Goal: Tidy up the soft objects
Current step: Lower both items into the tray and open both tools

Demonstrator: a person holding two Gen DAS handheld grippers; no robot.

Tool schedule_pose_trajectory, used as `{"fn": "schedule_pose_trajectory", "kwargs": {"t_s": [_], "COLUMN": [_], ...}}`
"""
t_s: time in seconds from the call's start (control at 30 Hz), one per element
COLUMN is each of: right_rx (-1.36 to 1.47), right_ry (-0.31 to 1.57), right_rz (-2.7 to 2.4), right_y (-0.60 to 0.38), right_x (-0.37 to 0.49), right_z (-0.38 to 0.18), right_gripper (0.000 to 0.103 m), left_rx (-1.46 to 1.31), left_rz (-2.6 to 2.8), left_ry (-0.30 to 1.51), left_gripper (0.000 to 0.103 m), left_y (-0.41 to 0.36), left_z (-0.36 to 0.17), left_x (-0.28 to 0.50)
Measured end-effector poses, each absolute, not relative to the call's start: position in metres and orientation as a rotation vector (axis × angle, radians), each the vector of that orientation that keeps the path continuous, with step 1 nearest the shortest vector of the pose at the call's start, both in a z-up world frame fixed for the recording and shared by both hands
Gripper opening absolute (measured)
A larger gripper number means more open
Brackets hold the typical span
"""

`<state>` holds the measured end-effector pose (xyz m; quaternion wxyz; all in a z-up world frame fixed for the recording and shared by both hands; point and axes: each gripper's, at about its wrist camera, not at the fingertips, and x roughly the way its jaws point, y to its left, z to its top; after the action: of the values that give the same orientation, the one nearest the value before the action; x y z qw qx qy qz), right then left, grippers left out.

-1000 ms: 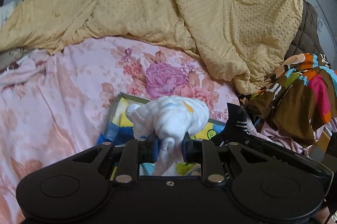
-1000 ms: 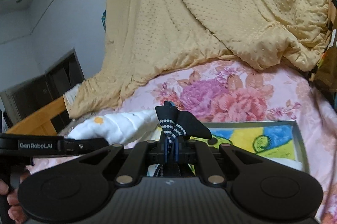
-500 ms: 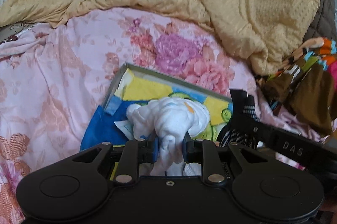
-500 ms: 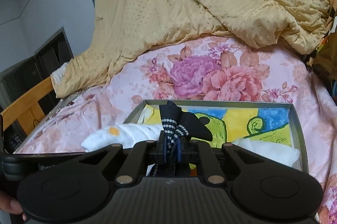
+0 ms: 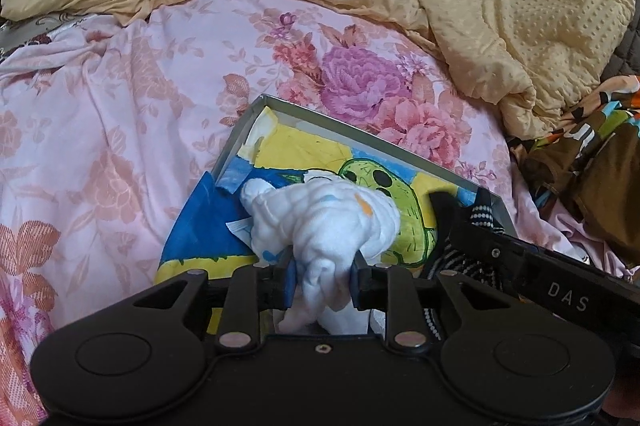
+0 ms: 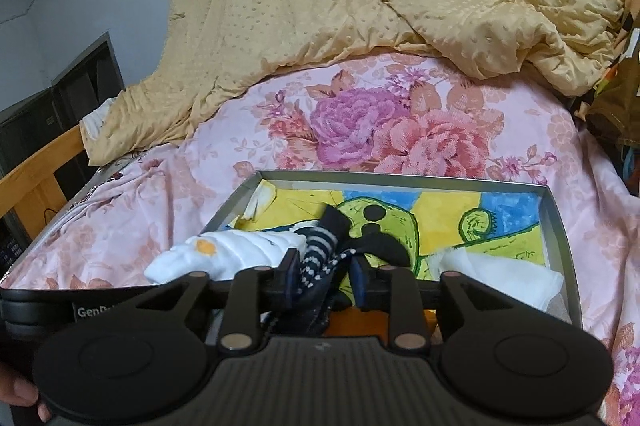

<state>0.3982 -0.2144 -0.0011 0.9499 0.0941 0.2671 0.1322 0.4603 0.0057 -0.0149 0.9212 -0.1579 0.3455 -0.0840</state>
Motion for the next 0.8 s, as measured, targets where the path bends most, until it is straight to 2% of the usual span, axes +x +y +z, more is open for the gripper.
{"fn": "schedule_pose_trajectory", "kwargs": {"t_s": [0.27,0.57,0.63,0.8], "right_rx": [0.207,0.164,0.111,-0.070], "right_ry": [0.561,0.564,0.573,0.568], "right_rz": [0.239,0.182,0.215,0.340], "right_y": [-0.220,-0.227,-0.229,-0.229], "right_x": [0.401,0.402,0.403,0.396], "right_z": [-0.006,-0.008,-0.006,0.001], "right_gripper": [0.053,0.081,0.091,0.094], "left_rx": [-0.326,-0.317,-0.310,-0.296], "left_rz": [-0.150,-0.141,-0.141,-0.141], "left_ry": [0.703,0.682,0.678,0.673], "left_gripper": [0.032,0.054,0.058,0.067], "left_y": [0.003,-0.003,-0.003,-0.001], "left_z": [-0.014,-0.013,-0.013,-0.015], "left_x": [0.460,0.459,0.457,0.452]}}
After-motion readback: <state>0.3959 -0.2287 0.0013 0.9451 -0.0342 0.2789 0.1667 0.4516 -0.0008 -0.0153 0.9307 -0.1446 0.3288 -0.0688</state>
